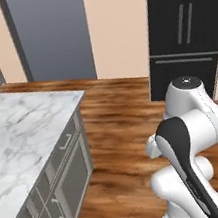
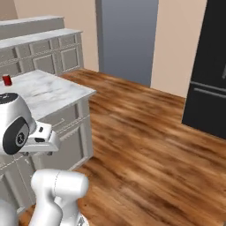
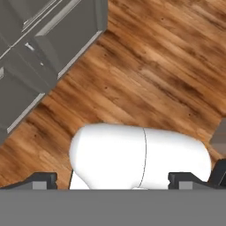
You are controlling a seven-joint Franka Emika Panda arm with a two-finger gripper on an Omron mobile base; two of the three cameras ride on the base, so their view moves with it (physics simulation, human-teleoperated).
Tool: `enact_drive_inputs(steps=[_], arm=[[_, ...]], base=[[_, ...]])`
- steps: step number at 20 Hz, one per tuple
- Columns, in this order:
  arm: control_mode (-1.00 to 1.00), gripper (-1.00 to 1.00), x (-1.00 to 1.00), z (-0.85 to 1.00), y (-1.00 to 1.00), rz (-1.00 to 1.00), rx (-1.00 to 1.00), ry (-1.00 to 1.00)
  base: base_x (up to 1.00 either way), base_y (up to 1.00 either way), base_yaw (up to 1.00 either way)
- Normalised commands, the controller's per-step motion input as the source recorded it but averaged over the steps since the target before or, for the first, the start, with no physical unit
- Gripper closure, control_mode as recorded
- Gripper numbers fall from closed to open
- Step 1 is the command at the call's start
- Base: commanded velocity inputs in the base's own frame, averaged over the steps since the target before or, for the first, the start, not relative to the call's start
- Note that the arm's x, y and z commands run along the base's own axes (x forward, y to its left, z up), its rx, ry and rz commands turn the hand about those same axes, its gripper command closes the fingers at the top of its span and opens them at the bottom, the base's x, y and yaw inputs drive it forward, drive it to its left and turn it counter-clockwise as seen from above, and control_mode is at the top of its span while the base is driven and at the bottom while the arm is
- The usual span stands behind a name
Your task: Four empty soda cans are scattered around the kitchen. Gather all the cans and cluster them next to the stove for recycling.
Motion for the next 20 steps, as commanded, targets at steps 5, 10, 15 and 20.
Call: enact_drive_inputs(steps=[5, 10, 15, 20], arm=[[1.0, -1.0, 0.0, 0.0, 0.0, 0.0, 0.0, 0.0], [1.0, -1.0, 0.0, 0.0, 0.0, 0.0, 0.0, 0.0], [1.0, -1.0, 0.0, 0.0, 0.0, 0.0, 0.0, 0.0], [1.0, -1.0, 0.0, 0.0, 0.0, 0.0, 0.0, 0.0]], base=[[1.0, -0.6, 0.18], [1.0, -0.66, 0.23], [1.0, -0.71, 0.27], [1.0, -0.56, 0.26]])
